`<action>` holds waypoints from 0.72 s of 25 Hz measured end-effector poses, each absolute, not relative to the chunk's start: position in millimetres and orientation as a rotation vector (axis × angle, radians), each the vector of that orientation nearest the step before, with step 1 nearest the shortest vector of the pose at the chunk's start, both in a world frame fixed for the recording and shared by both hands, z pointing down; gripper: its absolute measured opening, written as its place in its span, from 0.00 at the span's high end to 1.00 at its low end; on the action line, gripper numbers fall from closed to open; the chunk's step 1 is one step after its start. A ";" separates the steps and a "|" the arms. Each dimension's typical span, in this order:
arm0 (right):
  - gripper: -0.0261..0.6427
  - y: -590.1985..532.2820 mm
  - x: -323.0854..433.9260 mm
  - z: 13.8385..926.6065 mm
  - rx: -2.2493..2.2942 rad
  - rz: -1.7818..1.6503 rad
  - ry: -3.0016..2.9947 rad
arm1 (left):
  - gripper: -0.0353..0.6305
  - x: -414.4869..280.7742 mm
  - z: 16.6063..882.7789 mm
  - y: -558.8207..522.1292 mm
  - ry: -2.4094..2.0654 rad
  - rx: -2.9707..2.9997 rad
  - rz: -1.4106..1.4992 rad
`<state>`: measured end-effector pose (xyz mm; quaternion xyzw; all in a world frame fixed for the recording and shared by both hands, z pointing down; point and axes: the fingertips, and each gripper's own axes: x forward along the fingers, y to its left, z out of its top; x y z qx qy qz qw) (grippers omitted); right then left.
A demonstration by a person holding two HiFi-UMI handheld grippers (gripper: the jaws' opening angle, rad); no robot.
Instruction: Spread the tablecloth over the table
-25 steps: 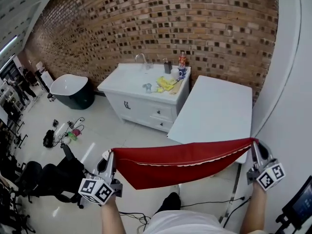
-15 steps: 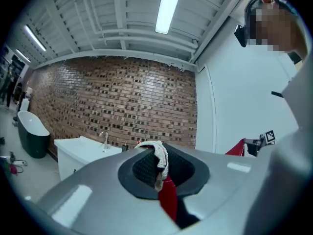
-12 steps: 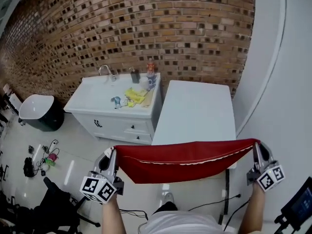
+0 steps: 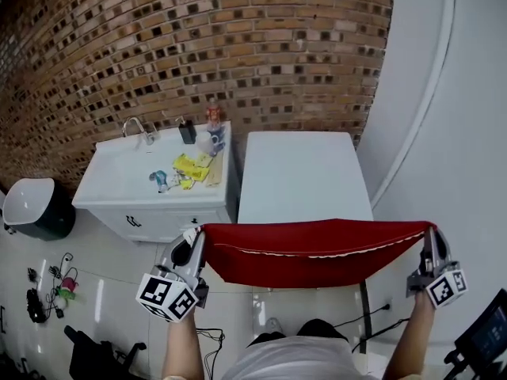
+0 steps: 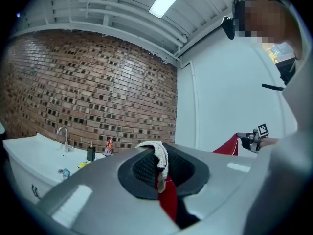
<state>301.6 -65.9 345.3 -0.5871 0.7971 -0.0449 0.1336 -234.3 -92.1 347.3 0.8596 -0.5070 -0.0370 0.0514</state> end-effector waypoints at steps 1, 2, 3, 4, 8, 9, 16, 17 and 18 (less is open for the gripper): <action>0.92 -67.3 303.9 342.4 -1.711 -0.128 2.299 | 0.92 -231.3 347.5 -97.2 -1.523 2.622 -0.111; 0.92 -69.0 306.9 340.1 -1.720 -0.128 2.289 | 0.92 -228.0 348.2 -101.7 -1.506 2.626 -0.109; 0.92 -71.2 310.0 338.3 -1.730 -0.129 2.282 | 0.92 -224.8 349.1 -106.1 -1.492 2.629 -0.106; 0.92 -74.4 312.8 336.4 -1.740 -0.130 2.279 | 0.92 -221.9 349.6 -110.5 -1.483 2.631 -0.104; 0.92 -95.8 322.9 334.5 -1.750 -0.131 2.277 | 0.92 -213.8 350.4 -129.7 -1.481 2.621 -0.107; 0.92 -102.5 326.6 335.9 -1.746 -0.138 2.274 | 0.92 -211.7 350.6 -134.5 -1.483 2.617 -0.106; 0.92 -176.9 354.4 341.5 -1.676 -0.205 2.272 | 0.92 -187.2 348.1 -186.0 -1.555 2.598 -0.069; 0.92 -189.9 357.7 344.2 -1.660 -0.215 2.287 | 0.92 -184.6 348.5 -197.5 -1.575 2.584 -0.071; 0.92 -202.8 361.5 347.3 -1.641 -0.228 2.301 | 0.92 -182.4 348.9 -209.8 -1.594 2.567 -0.081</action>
